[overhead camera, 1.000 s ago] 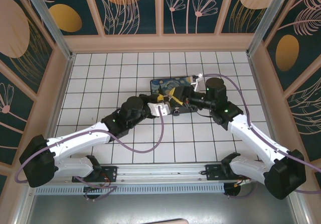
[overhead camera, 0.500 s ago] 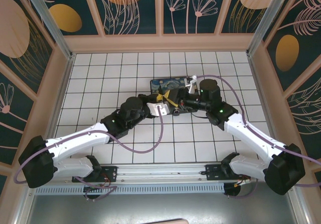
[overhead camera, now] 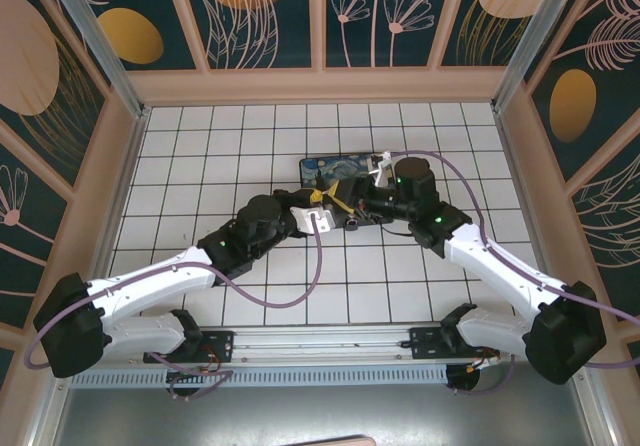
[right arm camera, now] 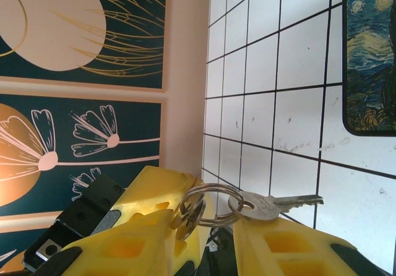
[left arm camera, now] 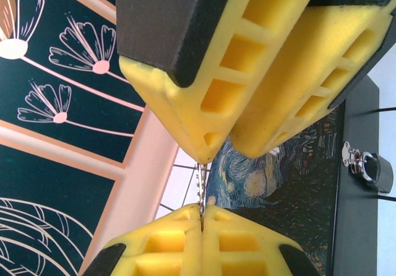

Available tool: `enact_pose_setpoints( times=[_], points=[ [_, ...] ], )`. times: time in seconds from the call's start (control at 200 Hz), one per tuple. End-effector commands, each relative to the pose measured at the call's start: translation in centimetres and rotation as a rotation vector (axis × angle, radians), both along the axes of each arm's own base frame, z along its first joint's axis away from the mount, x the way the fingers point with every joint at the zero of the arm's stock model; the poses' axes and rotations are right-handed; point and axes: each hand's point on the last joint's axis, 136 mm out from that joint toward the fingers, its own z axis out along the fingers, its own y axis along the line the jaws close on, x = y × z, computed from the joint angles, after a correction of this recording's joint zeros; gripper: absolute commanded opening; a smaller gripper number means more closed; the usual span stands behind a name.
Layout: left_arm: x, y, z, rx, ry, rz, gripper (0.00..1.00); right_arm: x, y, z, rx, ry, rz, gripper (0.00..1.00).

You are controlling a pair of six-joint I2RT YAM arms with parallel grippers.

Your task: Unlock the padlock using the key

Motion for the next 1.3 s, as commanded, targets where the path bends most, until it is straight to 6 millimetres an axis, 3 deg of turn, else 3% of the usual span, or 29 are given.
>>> enact_pose_setpoints(
  times=[0.0, 0.21, 0.555, 0.656, 0.781, 0.871, 0.986, 1.121, 1.296],
  points=[
    [-0.6, -0.5, 1.2, -0.041, -0.02, -0.034, 0.0, 0.4, 0.3, 1.6, 0.038, -0.05, -0.009, 0.33],
    [-0.6, -0.5, 0.8, -0.041, -0.017, -0.036, 0.0, 0.8, 0.6, 2.1, 0.086, -0.036, -0.023, 0.35],
    [0.0, -0.3, 0.8, -0.044, -0.027, 0.001, 0.0, 0.6, 1.0, 1.8, 0.101, -0.022, 0.002, 0.1],
    [0.3, -0.1, 0.0, -0.04, 0.001, 0.03, 0.21, 0.6, 0.5, 1.7, 0.104, -0.017, -0.023, 0.02],
    [0.4, 0.1, -0.3, -0.134, 0.077, 0.071, 0.28, 0.7, 0.1, 1.3, 0.11, -0.021, -0.047, 0.0],
    [-0.1, 0.3, -1.0, -0.195, 0.135, 0.075, 0.38, 0.8, -0.5, 0.9, 0.118, -0.025, -0.07, 0.0],
    [-0.7, 1.0, -2.3, -0.244, 0.242, 0.103, 0.46, 1.0, -1.5, 0.5, 0.098, -0.04, -0.095, 0.0],
    [-3.4, 0.3, -3.3, -0.365, 0.495, 0.028, 0.56, 1.4, -2.5, 0.6, 0.076, -0.098, -0.122, 0.0],
    [-3.7, -0.6, 0.2, -0.807, 1.044, -0.005, 0.59, 1.1, -2.6, -0.1, 0.054, -0.148, -0.09, 0.0]
  ],
)
